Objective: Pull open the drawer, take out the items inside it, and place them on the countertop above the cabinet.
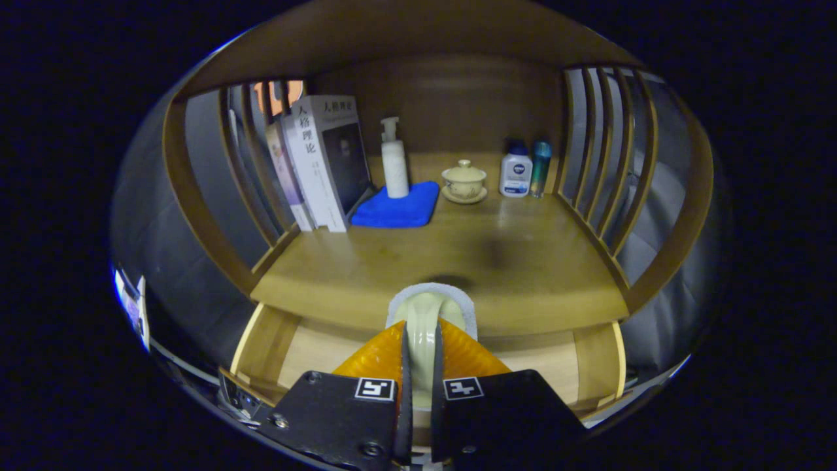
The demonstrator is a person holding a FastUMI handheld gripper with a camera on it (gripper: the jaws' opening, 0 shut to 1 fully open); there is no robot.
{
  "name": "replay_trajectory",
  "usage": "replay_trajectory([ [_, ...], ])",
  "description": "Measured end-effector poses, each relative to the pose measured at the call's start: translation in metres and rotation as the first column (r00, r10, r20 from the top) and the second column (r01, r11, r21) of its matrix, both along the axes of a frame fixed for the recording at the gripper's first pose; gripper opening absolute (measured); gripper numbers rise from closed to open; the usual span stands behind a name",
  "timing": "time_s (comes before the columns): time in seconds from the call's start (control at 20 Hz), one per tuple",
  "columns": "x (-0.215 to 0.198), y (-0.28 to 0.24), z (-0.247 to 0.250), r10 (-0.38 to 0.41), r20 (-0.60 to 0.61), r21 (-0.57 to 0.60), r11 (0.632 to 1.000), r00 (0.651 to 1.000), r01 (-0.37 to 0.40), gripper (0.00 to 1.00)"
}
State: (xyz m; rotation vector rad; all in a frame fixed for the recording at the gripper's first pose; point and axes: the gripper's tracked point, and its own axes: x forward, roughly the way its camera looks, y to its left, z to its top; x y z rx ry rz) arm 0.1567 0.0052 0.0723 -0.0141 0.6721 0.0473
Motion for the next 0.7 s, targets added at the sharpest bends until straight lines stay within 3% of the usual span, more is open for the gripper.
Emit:
replay_trajectory([
  [0.25, 0.048, 0.004, 0.009, -0.030, -0.022, 0.069, 0.997, 0.999, 0.032, 0.14],
  [0.7, 0.092, -0.005, -0.007, -0.081, -0.064, 0.041, 0.996, 0.995, 0.084, 0.14],
])
